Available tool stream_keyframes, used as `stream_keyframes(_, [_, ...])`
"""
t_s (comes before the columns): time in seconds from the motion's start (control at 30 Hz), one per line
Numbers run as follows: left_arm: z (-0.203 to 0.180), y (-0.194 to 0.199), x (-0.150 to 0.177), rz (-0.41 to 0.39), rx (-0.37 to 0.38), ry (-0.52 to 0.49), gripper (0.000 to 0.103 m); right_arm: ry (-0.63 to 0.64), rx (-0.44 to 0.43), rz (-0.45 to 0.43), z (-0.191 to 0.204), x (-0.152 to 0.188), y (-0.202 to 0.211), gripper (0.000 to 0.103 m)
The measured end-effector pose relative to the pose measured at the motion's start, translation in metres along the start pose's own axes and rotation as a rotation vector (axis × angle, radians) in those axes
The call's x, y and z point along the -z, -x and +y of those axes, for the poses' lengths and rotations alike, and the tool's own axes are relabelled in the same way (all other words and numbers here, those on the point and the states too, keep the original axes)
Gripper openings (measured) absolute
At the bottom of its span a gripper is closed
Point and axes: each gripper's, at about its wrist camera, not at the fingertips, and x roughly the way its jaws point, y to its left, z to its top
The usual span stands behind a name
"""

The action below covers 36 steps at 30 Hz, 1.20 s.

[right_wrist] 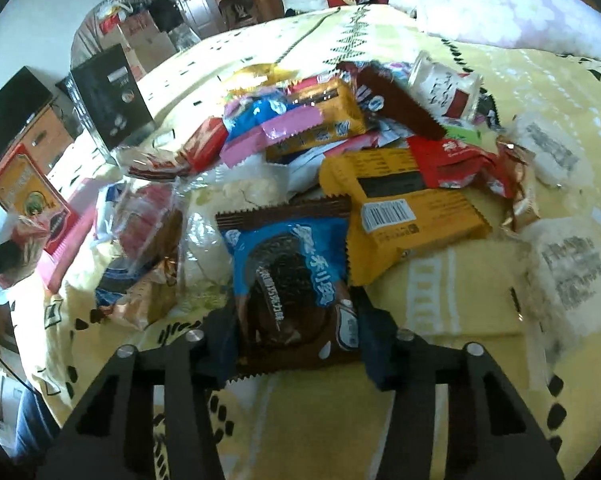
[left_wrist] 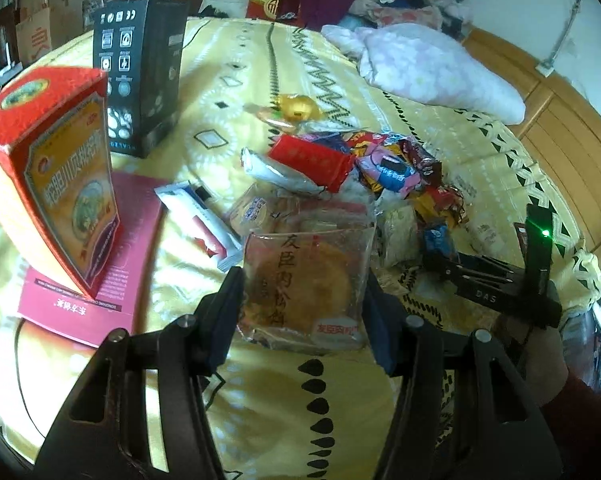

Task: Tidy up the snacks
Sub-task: 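Carry the pastry packet and cookie packet over the glass bowl with both grippers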

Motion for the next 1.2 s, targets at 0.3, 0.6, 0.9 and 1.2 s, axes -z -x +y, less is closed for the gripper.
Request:
stream_keyframes(0.3, [-0.011,0.039,-0.011,-0.130,-0.039,-0.062,0.057,-0.036,0.001,-0.137,0.015,-0.005,0.067,0.050])
stream_keyframes(0.6, [-0.002,0.110,-0.026,-0.358,-0.199,-0.124,0.057,0.034,-0.034,-0.235,0.063,-0.041,0.110,0.050])
stream_keyframes(0.9, [0.058,0.177,-0.032,-0.537,-0.461,-0.044,0.057,0.172,-0.138,-0.320,0.165,-0.104,0.133,0.050])
stream_keyframes(1.2, [0.154,0.224,-0.033,-0.566,-0.661,0.165,0.057,0.320,-0.376,-0.316,0.314,-0.152,0.128,0.050])
